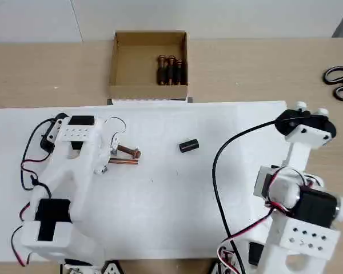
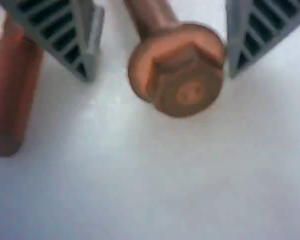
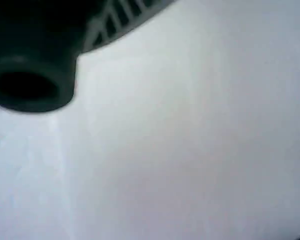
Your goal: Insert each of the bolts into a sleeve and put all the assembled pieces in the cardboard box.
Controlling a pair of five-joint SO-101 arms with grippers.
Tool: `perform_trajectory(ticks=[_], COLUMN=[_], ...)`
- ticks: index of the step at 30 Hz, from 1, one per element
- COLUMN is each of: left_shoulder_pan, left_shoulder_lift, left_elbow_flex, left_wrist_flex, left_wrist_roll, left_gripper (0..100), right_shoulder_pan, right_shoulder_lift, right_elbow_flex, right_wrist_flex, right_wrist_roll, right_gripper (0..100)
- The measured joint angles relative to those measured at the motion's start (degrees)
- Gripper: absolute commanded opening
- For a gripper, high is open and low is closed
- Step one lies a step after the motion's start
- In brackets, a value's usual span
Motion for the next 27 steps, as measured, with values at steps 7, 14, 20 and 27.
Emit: perform_trajectory(ticks=[7, 14, 20, 27], left_shoulder_pan=[0.0, 0.1, 0.4, 0.4], left_shoulder_lift=[2.8, 3.0, 3.2, 3.5], left_elbow_flex=[-2.8, -4.0, -4.7, -6.1], left_wrist_flex=[0.1, 0.1, -1.6, -1.1], left_wrist_roll=[-0.9, -3.2, -3.1, -3.4], left_gripper=[17, 1, 0, 1], right_shoulder_pan=[0.0, 0.0, 0.0, 0.0], right_shoulder_lift=[0.0, 0.0, 0.0, 0.0], right_elbow_flex=[0.0, 0.0, 0.0, 0.0], right_wrist_flex=[0.0, 0.0, -0.1, -0.1], right_wrist_roll=[0.0, 0.0, 0.0, 0.0], right_gripper=[0.3, 0.3, 0.3, 0.3])
